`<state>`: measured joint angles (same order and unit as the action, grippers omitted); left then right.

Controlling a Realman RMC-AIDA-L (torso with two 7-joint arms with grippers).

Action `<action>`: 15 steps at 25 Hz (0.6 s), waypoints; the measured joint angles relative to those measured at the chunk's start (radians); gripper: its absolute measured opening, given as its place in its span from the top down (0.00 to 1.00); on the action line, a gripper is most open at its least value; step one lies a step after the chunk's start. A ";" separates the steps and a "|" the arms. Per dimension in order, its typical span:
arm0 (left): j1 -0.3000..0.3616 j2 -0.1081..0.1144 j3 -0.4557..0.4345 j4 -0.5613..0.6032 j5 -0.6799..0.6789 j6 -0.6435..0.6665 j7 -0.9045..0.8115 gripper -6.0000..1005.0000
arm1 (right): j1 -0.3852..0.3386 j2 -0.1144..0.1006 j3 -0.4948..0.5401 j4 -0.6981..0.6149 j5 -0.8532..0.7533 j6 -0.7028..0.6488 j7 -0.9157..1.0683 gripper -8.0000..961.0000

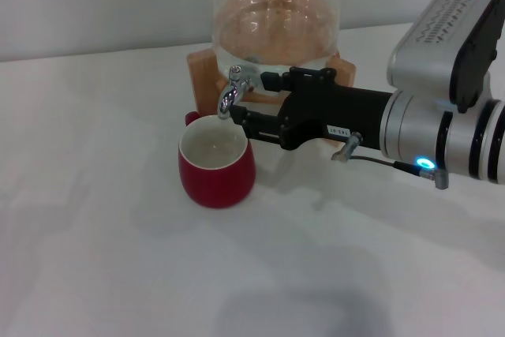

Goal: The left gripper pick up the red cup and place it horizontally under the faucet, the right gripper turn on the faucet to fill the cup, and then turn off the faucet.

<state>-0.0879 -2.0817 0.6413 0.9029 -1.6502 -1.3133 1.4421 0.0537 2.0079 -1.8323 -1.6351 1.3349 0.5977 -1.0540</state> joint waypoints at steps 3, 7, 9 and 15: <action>0.001 0.000 -0.001 0.000 0.000 -0.003 0.000 0.22 | 0.000 0.000 0.005 0.001 0.000 0.000 0.000 0.27; 0.002 0.000 -0.005 -0.001 0.000 -0.010 0.000 0.22 | 0.000 0.000 0.005 0.000 -0.001 0.001 0.000 0.27; 0.002 0.000 -0.006 -0.001 0.000 -0.011 0.001 0.22 | -0.001 -0.001 0.005 -0.007 -0.001 0.007 0.000 0.27; 0.001 0.001 -0.006 -0.002 0.000 -0.008 0.001 0.22 | -0.053 0.000 0.027 -0.114 0.000 0.119 0.001 0.27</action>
<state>-0.0871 -2.0804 0.6350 0.9005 -1.6507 -1.3212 1.4432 0.0008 2.0082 -1.8051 -1.7494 1.3349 0.7163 -1.0528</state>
